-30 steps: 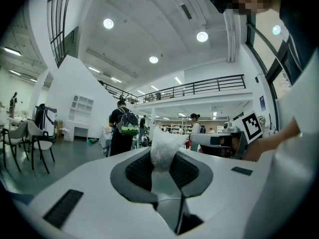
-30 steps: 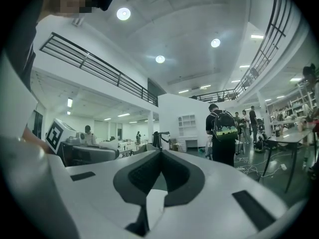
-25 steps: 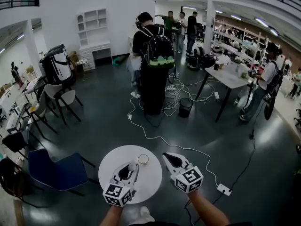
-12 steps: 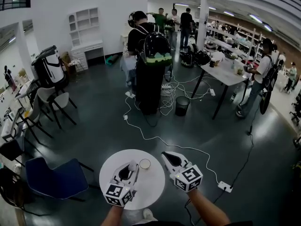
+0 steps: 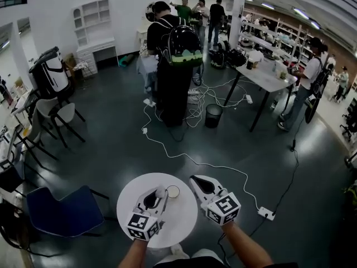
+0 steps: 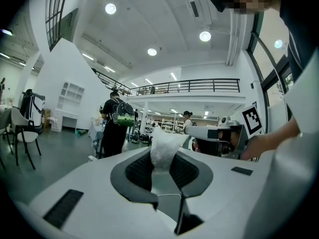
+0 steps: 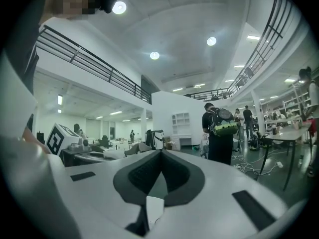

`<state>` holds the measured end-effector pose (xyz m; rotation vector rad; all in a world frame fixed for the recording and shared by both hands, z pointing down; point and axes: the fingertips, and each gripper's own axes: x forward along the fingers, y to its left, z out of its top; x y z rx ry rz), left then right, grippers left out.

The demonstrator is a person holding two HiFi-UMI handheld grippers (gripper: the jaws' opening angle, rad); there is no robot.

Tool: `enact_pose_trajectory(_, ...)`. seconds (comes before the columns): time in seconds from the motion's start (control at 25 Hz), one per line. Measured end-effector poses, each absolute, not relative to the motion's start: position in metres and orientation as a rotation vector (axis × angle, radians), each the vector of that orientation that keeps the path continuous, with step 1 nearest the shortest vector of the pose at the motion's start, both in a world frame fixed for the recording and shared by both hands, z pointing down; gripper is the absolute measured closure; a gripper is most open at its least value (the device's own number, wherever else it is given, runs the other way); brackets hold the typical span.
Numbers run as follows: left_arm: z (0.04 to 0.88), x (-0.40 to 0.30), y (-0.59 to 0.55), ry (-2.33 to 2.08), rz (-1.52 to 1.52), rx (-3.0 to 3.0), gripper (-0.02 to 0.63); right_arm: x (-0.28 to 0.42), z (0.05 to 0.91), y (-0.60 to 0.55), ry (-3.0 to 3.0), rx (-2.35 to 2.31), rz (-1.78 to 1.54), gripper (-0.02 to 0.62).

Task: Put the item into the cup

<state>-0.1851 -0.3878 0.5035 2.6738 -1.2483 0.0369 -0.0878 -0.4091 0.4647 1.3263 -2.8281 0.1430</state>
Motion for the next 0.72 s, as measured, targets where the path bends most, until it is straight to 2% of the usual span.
enact_pose_trajectory(0.72, 0.572, -0.132, -0.45, -1.25, 0.123, 2.567, 0.517, -0.01, 0.529, -0.472, -2.786, 1.343, 0.232, 0.58)
